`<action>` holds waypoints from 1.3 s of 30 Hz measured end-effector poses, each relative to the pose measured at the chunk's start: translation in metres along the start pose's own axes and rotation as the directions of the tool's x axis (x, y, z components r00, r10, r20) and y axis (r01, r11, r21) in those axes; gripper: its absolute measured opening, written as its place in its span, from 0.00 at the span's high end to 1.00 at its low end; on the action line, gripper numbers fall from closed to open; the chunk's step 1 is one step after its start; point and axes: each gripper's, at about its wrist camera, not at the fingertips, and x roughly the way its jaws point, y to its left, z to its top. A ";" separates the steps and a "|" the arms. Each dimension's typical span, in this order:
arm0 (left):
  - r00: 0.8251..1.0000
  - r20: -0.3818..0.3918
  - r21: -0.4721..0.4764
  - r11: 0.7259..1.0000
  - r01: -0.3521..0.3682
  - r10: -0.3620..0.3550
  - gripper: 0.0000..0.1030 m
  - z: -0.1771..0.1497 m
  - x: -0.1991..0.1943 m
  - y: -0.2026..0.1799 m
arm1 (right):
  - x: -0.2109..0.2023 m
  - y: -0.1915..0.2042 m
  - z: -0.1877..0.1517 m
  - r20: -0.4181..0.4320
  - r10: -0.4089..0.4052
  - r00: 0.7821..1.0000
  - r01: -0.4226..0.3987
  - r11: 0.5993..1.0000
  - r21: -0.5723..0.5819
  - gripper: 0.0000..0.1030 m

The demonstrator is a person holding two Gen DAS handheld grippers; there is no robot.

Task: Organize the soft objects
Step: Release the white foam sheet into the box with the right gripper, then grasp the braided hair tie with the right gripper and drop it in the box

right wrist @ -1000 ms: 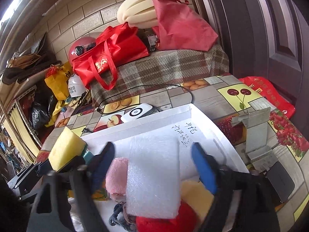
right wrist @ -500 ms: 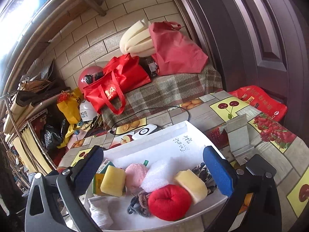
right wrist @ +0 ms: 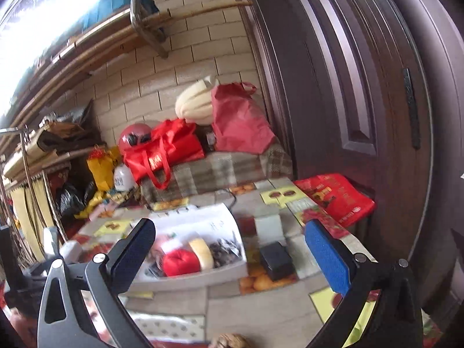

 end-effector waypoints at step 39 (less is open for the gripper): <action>0.996 -0.092 0.012 1.000 0.014 -0.013 0.00 -0.018 0.019 -0.003 | 0.030 0.074 -0.052 -0.373 0.106 0.922 -0.190 0.962 -0.198 0.64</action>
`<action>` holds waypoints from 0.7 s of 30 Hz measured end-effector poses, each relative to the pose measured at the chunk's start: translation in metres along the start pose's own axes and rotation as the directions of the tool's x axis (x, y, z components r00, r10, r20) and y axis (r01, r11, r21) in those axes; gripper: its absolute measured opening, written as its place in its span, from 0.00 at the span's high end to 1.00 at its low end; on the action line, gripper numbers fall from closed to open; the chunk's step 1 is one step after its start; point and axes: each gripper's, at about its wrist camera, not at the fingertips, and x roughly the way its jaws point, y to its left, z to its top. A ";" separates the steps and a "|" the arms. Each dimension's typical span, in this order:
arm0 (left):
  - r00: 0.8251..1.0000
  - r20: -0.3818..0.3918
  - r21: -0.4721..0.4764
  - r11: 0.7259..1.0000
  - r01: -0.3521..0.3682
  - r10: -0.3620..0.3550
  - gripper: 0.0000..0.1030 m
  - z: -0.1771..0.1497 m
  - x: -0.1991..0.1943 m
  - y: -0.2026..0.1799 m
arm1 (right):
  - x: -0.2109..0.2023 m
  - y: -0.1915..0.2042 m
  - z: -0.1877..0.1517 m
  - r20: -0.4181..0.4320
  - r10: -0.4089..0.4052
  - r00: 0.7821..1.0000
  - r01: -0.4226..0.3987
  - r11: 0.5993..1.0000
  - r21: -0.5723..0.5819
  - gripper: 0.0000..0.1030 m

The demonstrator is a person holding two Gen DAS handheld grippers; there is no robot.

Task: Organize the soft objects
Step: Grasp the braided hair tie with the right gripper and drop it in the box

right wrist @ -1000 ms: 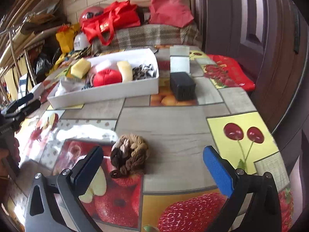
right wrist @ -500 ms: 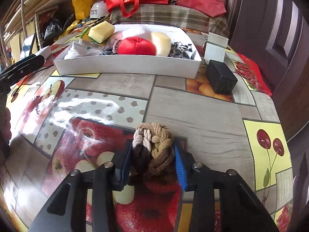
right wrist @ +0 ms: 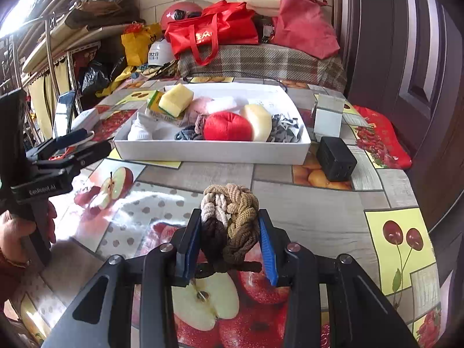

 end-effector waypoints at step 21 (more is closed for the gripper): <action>1.000 -0.007 -0.007 1.000 -0.002 0.002 0.00 -0.001 0.001 0.003 | 0.002 0.023 0.049 0.101 0.080 0.992 -0.087 0.994 0.065 0.64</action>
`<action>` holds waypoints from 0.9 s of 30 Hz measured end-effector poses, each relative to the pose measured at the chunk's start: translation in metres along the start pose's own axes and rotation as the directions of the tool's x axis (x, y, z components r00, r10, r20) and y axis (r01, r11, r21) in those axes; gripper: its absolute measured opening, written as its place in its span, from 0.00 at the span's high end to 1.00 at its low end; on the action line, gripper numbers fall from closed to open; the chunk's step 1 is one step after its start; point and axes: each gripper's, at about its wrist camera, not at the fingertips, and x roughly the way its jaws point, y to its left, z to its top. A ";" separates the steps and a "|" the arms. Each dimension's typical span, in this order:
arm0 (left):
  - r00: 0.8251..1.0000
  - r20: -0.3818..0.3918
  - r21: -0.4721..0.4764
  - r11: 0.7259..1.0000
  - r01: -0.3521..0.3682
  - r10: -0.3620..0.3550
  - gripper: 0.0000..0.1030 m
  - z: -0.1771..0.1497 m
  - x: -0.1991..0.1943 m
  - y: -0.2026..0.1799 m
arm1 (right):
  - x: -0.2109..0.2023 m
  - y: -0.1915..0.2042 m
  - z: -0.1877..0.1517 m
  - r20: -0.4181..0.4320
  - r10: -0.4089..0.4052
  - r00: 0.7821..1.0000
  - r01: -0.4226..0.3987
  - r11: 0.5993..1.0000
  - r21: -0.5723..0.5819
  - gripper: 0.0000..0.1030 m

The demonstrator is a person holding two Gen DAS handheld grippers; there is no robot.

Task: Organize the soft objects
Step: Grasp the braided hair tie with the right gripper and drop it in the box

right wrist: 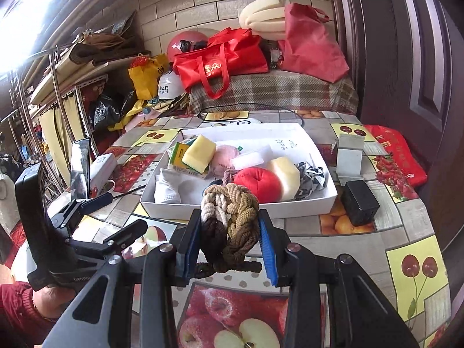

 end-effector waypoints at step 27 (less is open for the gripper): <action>0.998 -0.057 -0.077 0.997 -0.013 0.008 0.00 -0.002 0.010 0.012 | 0.140 -0.017 0.086 -0.023 -0.060 0.998 0.063 0.982 0.176 0.62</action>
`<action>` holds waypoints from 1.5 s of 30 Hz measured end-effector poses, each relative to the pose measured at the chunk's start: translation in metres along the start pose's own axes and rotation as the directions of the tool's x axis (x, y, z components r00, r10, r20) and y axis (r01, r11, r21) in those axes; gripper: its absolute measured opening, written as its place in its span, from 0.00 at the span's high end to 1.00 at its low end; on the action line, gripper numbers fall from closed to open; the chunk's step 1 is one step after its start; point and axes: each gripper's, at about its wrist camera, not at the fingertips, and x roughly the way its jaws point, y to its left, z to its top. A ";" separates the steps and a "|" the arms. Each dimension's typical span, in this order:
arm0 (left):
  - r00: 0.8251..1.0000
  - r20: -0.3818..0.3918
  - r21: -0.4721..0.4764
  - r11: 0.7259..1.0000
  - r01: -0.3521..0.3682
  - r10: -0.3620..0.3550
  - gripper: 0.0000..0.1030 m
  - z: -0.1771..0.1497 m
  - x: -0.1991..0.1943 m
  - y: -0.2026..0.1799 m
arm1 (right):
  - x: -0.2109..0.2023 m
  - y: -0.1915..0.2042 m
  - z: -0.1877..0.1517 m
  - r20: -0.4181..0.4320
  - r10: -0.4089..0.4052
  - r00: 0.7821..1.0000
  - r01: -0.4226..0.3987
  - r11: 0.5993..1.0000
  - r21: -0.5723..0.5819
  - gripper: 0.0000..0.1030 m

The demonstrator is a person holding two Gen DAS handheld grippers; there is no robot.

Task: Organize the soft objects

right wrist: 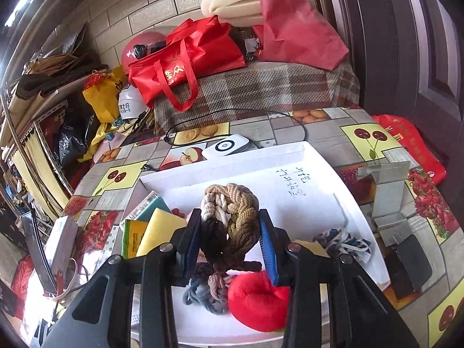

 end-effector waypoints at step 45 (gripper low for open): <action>0.989 -0.002 0.108 0.983 -0.147 0.148 0.00 -0.014 -0.016 -0.034 | -0.159 -0.041 -0.147 0.191 -0.252 0.949 0.243 0.967 0.072 0.00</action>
